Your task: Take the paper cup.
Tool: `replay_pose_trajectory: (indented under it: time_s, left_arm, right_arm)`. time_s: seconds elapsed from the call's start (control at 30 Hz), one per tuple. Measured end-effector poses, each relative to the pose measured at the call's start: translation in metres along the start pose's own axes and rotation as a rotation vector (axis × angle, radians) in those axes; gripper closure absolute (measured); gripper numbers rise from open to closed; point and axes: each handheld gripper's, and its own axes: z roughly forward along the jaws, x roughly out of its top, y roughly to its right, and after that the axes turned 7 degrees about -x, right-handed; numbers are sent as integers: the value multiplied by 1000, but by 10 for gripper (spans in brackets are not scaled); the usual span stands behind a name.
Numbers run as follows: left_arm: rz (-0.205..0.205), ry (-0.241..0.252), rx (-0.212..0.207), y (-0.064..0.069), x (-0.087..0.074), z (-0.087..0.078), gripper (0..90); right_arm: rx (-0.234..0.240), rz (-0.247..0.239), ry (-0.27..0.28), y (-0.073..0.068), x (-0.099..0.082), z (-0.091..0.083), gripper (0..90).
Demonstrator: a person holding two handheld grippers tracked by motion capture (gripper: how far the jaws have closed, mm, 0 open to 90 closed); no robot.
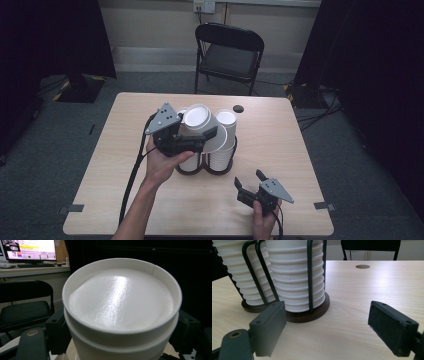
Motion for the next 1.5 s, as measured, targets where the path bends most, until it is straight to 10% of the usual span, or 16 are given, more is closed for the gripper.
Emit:
replay_pose_trajectory:
  time_s: [0.63,0.8,1.5]
  left_arm:
    - [-58,-62,-28,13,-50,-7,203]
    - [-94,-75,-44,12,-64,-9,203]
    - [-273,-118,-89,12,-113,-17,202]
  right_arm:
    - [23,-21,-11,-2,0,0,134]
    - [48,-91,9,-9,-1,-1,132]
    - [312,-188,90,-51,-1,-6,332]
